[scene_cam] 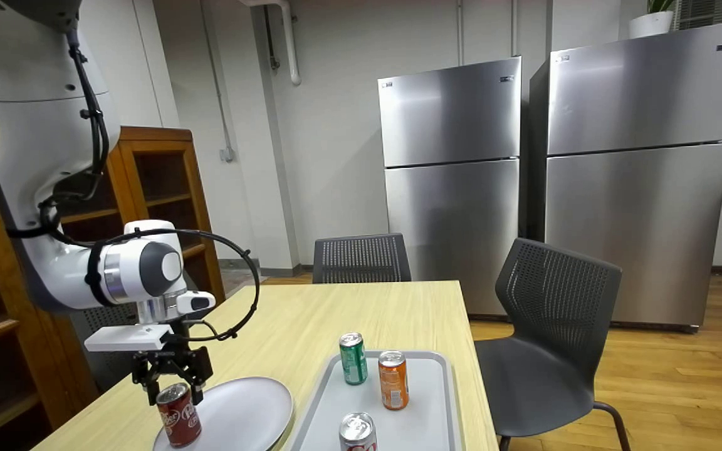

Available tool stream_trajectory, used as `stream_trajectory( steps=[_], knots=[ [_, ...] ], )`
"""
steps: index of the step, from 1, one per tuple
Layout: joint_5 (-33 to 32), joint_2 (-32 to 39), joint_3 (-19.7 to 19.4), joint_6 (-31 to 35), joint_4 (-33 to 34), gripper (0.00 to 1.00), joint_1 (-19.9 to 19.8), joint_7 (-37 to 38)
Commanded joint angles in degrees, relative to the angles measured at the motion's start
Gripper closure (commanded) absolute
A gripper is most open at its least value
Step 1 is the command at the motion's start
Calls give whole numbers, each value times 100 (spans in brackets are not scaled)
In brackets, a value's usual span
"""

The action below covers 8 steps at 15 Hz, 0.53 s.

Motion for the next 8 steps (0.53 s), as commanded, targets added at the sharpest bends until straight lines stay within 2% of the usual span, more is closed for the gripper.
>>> stream_trajectory(
  steps=[1, 8],
  knots=[
    [-17, -28, 22, 85, -86, 0, 63, 68],
    [-52, 55, -5, 151, -46, 0, 129, 102]
  ],
)
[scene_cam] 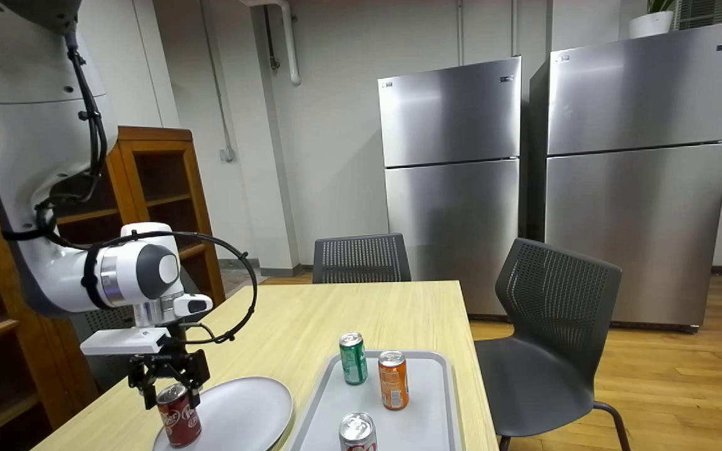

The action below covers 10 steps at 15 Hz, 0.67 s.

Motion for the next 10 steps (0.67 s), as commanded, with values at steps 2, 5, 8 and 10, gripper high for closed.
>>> stream_trajectory(
  steps=[2, 5, 8, 10],
  knots=[
    [-43, 70, -11, 170, 19, 0, 83, 100],
    [-40, 133, -31, 242, 43, 0, 100, 102],
    [-27, 183, -43, 295, 69, 0, 96, 78],
    [-55, 201, -67, 338, 71, 25, 118, 87]
  ],
)
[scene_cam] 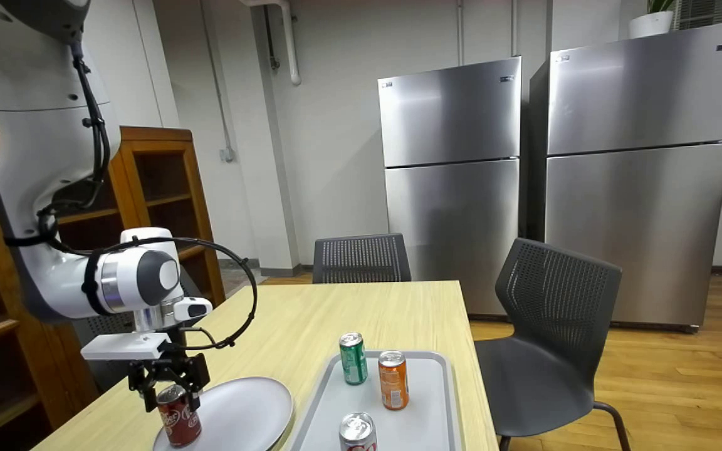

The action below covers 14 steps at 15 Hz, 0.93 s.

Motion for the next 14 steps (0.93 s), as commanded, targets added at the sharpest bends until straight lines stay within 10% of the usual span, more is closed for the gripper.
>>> stream_trajectory(
  steps=[1, 6, 14],
  knots=[
    [-52, 58, -60, 115, 56, 28, 98, 81],
    [142, 90, 82, 235, 43, 62, -39, -124],
    [30, -418, -67, -77, -166, 62, -1, -15]
  ],
)
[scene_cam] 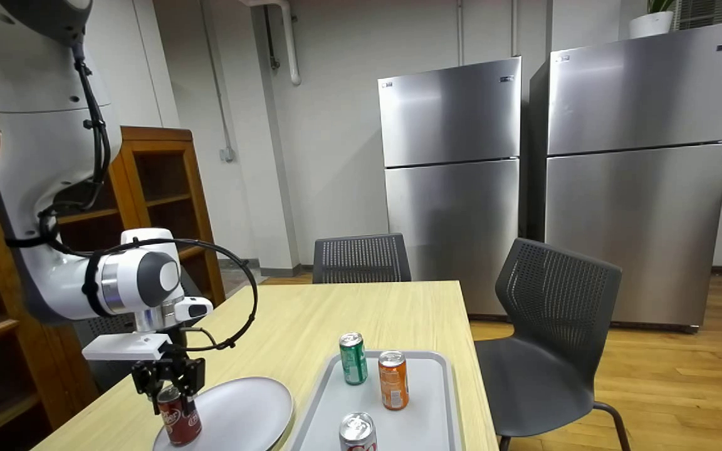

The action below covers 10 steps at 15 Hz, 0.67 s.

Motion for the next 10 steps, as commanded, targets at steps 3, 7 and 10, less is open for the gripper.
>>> stream_trajectory(
  steps=[3, 7, 10],
  knots=[
    [-73, -751, -212, -314, -264, 62, -32, 73],
    [-179, -1037, -415, -426, -331, 62, -138, 128],
    [-124, -1166, -495, -424, -413, 62, -374, 29]
  ],
)
